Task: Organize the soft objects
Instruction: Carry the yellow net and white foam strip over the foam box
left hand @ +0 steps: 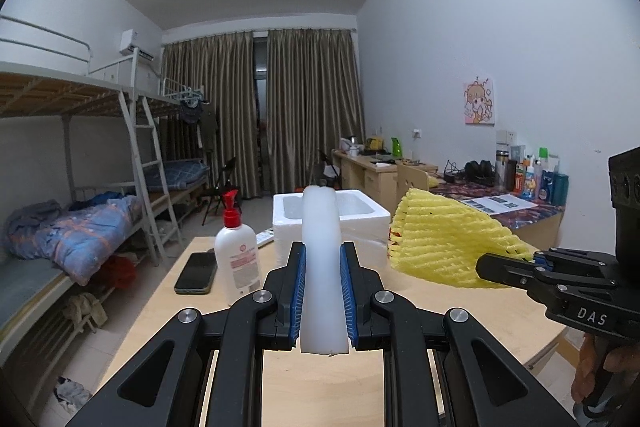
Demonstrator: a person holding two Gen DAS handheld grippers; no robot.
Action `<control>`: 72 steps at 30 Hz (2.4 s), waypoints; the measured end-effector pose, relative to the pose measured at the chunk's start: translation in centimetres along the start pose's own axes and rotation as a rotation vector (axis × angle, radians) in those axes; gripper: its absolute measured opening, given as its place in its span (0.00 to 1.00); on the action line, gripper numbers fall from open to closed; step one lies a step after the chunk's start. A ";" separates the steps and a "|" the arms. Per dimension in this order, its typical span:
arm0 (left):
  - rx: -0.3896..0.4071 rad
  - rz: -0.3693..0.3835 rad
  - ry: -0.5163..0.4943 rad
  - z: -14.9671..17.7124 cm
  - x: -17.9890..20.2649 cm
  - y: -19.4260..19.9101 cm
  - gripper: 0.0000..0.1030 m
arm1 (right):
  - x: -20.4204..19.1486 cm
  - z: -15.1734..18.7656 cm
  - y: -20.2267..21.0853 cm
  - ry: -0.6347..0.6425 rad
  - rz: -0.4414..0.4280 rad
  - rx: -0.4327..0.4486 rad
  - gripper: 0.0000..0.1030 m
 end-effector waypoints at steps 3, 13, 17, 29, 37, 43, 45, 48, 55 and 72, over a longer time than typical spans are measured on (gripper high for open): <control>0.000 -0.003 0.000 0.0 0.0 -0.1 0.18 | -0.1 -0.4 -0.5 0.002 -0.004 -0.003 0.18; -0.017 0.019 0.011 -1.5 -1.1 -2.3 0.18 | 0.5 -2.0 -1.7 0.002 -0.002 -0.013 0.18; -0.020 0.024 0.011 -2.3 -1.2 -3.5 0.18 | 0.8 -3.1 -2.3 0.005 -0.001 -0.014 0.18; -0.038 0.051 0.021 -4.1 -1.7 -7.4 0.18 | 2.0 -5.4 -4.1 0.003 0.005 -0.015 0.18; -0.047 0.066 0.025 -5.3 -2.4 -10.3 0.18 | 3.1 -7.2 -6.2 -0.004 0.027 -0.029 0.18; -0.062 0.077 0.025 -5.8 -2.9 -12.7 0.18 | 3.5 -8.0 -7.7 -0.007 0.039 -0.043 0.18; -0.069 0.075 0.024 -5.9 -3.1 -13.4 0.18 | 3.5 -8.2 -8.1 -0.004 0.039 -0.047 0.18; -0.077 0.074 0.022 -6.0 -3.2 -14.5 0.18 | 3.6 -8.5 -8.8 -0.005 0.041 -0.052 0.19; -0.085 0.089 0.020 -6.6 -3.5 -17.3 0.18 | 4.2 -9.0 -10.1 -0.013 0.057 -0.060 0.19; -0.130 0.108 0.019 -6.6 -3.4 -23.5 0.18 | 6.2 -10.2 -13.2 -0.041 0.063 -0.087 0.19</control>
Point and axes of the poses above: each gripper's, at about its wrist camera, not at the fingertips, and y roughly against the way its jaws point, x to its right, z to its underside, the point moved 4 cm from there along -y, roughly the way its jaws point, and after that the axes turned 7 degrees about -y, right-handed, at the moved point
